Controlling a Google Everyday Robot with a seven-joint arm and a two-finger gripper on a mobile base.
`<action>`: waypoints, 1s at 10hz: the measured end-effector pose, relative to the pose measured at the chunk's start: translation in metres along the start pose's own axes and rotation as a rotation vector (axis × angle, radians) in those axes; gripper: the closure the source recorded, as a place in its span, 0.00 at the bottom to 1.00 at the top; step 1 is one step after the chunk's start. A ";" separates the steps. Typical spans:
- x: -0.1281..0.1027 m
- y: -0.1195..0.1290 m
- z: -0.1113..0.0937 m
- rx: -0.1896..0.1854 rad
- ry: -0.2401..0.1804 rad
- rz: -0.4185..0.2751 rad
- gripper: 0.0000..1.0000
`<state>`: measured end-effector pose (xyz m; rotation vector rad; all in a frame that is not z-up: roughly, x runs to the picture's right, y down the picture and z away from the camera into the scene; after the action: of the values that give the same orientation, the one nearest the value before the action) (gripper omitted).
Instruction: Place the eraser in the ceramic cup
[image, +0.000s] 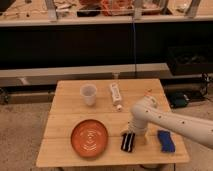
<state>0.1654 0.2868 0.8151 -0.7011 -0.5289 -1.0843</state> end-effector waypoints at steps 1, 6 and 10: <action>0.000 0.000 -0.001 -0.003 -0.001 -0.003 0.20; 0.000 0.000 -0.001 -0.003 -0.003 -0.013 0.20; 0.000 0.001 -0.002 -0.004 -0.005 -0.016 0.20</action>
<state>0.1666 0.2855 0.8134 -0.7047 -0.5373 -1.0990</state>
